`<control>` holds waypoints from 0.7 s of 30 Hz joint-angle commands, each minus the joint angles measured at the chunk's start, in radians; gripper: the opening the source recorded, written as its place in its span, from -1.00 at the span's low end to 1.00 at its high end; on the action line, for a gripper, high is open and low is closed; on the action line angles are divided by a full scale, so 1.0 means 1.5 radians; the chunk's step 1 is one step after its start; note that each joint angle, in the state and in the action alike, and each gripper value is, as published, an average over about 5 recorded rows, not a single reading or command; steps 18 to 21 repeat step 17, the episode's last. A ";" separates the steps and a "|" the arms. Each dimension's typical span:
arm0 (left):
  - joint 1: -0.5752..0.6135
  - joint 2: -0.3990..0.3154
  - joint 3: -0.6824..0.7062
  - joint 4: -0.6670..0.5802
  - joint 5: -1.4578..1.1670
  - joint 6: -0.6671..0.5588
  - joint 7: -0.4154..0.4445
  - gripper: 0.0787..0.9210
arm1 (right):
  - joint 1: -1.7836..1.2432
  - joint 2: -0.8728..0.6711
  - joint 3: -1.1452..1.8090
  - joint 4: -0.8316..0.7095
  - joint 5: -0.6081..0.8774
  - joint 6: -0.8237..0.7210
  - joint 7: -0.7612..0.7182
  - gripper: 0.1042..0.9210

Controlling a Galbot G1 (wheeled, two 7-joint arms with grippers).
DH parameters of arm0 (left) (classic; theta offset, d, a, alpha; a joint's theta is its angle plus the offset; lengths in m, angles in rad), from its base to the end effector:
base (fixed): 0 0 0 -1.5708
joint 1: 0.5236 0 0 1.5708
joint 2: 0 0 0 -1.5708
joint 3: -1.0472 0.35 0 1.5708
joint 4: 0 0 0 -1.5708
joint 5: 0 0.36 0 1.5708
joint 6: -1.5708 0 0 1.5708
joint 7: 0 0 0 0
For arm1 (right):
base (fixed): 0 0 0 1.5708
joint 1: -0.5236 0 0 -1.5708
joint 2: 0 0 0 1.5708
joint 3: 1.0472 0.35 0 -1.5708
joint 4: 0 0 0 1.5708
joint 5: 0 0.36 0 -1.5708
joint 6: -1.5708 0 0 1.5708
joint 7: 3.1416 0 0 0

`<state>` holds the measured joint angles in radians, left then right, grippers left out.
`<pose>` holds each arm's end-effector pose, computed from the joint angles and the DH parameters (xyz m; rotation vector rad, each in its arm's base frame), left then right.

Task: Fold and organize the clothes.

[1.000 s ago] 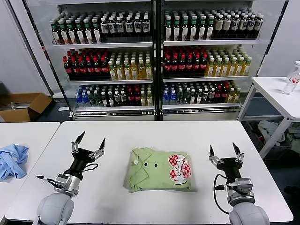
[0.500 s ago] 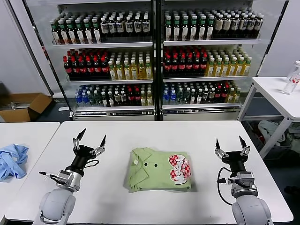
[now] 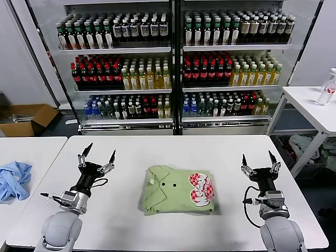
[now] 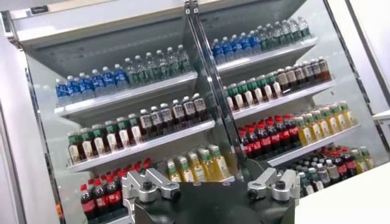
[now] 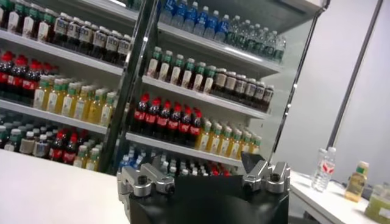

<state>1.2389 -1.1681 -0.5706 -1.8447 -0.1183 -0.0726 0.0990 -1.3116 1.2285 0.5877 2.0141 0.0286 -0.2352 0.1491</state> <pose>0.2968 0.1140 -0.2879 0.2411 2.9556 0.4338 0.2669 -0.0853 -0.2559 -0.1916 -3.0731 0.5003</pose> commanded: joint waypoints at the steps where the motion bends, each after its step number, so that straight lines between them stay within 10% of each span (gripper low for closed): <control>1: -0.008 0.001 0.003 0.011 0.016 0.019 -0.015 0.77 | 0.009 0.000 0.008 -0.022 -0.004 0.002 -0.001 0.76; 21: 0.003 -0.005 -0.009 -0.003 0.016 0.017 -0.033 0.77 | 0.033 -0.006 -0.013 -0.045 -0.016 0.007 -0.001 0.76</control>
